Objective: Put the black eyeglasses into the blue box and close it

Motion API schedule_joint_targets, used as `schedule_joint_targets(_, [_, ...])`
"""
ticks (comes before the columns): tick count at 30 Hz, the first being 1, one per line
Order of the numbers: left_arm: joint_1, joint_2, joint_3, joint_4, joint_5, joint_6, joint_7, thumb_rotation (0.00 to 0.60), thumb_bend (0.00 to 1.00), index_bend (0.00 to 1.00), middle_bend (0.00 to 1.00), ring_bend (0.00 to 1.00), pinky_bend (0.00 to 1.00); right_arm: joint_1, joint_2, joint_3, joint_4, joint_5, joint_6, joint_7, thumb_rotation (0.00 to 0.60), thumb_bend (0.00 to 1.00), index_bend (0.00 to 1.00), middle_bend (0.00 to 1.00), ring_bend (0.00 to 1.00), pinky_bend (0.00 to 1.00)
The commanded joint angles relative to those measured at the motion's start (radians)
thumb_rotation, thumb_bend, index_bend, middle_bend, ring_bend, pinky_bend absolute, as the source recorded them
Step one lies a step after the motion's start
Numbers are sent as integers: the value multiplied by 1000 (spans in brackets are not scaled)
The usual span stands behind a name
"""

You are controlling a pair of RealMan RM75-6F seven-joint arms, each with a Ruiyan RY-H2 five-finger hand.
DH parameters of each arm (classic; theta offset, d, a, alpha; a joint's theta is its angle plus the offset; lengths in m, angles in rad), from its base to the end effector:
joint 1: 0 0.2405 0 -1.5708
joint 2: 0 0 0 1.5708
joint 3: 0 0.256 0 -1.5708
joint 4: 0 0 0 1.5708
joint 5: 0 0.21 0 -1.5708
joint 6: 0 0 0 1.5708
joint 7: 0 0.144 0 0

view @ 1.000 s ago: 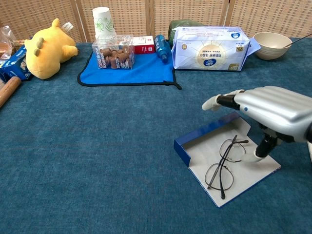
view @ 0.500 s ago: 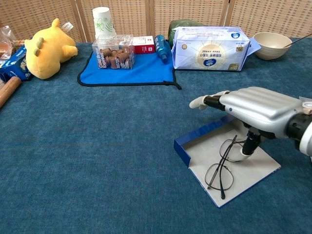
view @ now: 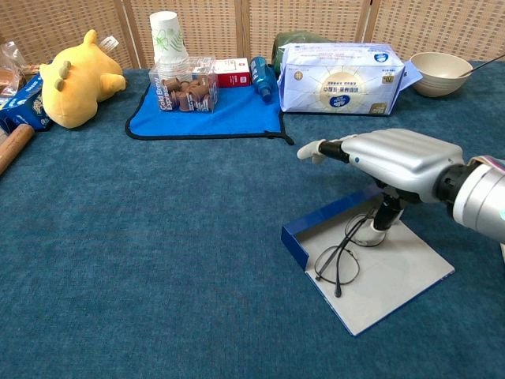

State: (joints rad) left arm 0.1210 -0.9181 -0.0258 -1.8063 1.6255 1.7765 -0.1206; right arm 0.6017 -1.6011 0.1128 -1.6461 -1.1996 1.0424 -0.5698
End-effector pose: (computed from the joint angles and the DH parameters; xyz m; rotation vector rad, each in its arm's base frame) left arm -0.2828 0.1119 0.2307 -1.1990 -0.8529 -1.0702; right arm -0.1404 -0.2750 -0.0382 1.9619 -0.8874 0.8962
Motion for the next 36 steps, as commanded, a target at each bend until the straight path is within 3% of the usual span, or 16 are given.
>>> schedule_joint_targets(1, [0,0,0,1,0,-1,0,528,318,78,15,0,0,5,3,9,7,5,1,6,600,14,94,167,144,238])
schedule_joint_targets(14, [-2,0,0,-1,1,-3,3,533,318,76,8,0,0,20,19,38,37,42,10,33,600,14,93,168,144,238])
schedule_joint_targets(27, [-9,-4,-1,-2,4,-13,7,531,318,76,5,0,0,-23,78,-41,-111,-2,75,-32,600,14,80,168,143,238])
schedule_joint_targets(36, [-11,-4,-2,-1,7,-12,5,535,319,76,3,0,0,-26,61,-81,-158,-21,64,-61,600,14,68,168,140,238])
